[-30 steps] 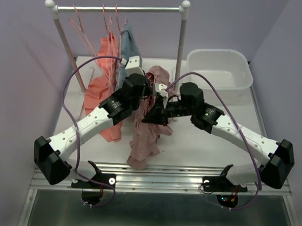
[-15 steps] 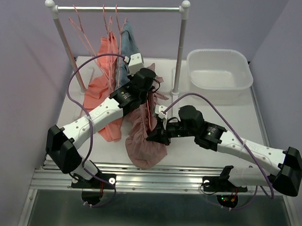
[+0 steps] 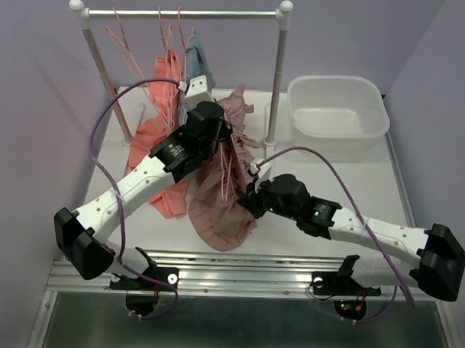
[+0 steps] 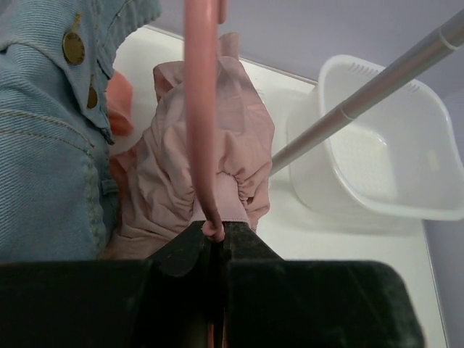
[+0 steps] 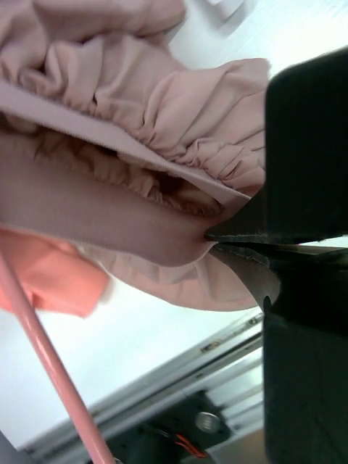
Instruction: Remove the skirt from the hanger
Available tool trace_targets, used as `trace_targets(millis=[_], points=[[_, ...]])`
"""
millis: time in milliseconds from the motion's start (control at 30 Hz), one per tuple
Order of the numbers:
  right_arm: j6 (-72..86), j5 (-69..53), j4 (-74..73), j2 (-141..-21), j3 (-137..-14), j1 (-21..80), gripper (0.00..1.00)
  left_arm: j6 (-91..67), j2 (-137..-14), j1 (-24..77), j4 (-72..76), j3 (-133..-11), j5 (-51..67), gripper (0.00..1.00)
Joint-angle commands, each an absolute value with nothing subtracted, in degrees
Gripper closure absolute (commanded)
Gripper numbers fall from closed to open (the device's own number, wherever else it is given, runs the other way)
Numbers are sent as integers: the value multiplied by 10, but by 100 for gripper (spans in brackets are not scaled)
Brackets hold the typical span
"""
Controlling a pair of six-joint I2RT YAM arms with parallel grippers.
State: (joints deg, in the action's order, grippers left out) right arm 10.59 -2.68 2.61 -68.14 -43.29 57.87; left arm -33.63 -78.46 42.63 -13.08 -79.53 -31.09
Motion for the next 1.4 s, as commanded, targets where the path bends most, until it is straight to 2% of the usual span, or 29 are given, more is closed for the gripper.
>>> trace_targets(millis=[0,133,267,467,600,800,1167,1367], points=[[173,98,39,-682,-453,564,99,-316,-739,419,-67,-788,-275,100],[224,55,39,-702,-484,487,99,-310,-717,419,-76,-749,-251,100],[253,74,36,-735,-512,440,99,-306,-690,422,-84,-717,-223,100],[237,73,37,-726,-548,439,99,-280,-653,442,-98,-689,-186,100],[211,90,36,-698,-558,439,99,-272,-620,449,-111,-682,-202,100],[174,208,37,-659,-585,439,99,-254,-547,456,-120,-653,-200,100],[6,425,33,-711,-836,424,99,-293,-526,457,-118,-590,-219,100],[-43,400,33,-808,-1033,333,99,-301,-550,457,-109,-572,-219,100]])
